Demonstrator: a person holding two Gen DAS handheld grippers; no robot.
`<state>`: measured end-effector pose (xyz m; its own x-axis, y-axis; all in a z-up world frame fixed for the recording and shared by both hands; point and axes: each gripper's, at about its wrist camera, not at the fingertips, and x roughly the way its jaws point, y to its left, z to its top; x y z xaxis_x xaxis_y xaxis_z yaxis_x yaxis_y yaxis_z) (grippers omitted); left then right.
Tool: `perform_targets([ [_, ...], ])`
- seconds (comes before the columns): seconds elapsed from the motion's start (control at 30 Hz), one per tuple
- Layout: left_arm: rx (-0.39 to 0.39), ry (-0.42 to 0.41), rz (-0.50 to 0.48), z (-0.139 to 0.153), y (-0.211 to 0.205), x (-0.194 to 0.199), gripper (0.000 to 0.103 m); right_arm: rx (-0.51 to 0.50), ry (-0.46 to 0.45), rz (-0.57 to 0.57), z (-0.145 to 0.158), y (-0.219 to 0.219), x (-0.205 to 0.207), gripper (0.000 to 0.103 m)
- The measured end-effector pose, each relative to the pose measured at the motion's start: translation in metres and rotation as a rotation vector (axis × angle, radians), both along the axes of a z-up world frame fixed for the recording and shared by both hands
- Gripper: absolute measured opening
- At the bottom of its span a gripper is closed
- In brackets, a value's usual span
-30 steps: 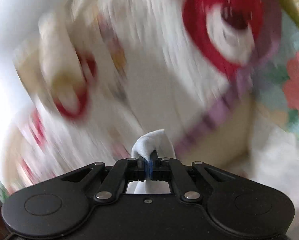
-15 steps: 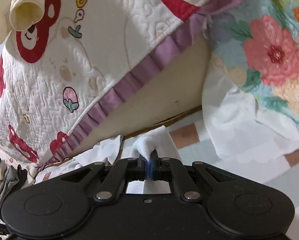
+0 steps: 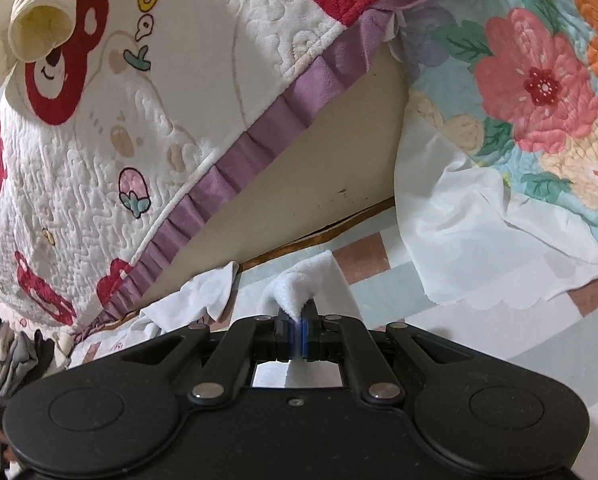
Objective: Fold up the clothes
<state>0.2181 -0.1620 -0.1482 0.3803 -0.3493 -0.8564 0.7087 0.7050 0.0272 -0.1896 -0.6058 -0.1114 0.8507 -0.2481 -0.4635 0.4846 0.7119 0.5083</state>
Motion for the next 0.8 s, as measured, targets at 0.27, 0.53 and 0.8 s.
perform_targets([
  [0.27, -0.12, 0.242, -0.046, 0.002, 0.005, 0.005, 0.071, -0.02, 0.033, 0.036, -0.012, -0.009, 0.008, 0.007],
  [0.53, -0.154, -0.065, -0.066, 0.059, -0.013, -0.002, 0.005, -0.085, 0.01, 0.069, 0.003, -0.015, 0.027, 0.006],
  [0.8, -0.16, -0.546, 0.215, 0.118, -0.048, 0.044, 0.01, -0.169, -0.121, -0.032, 0.078, -0.029, 0.089, 0.012],
])
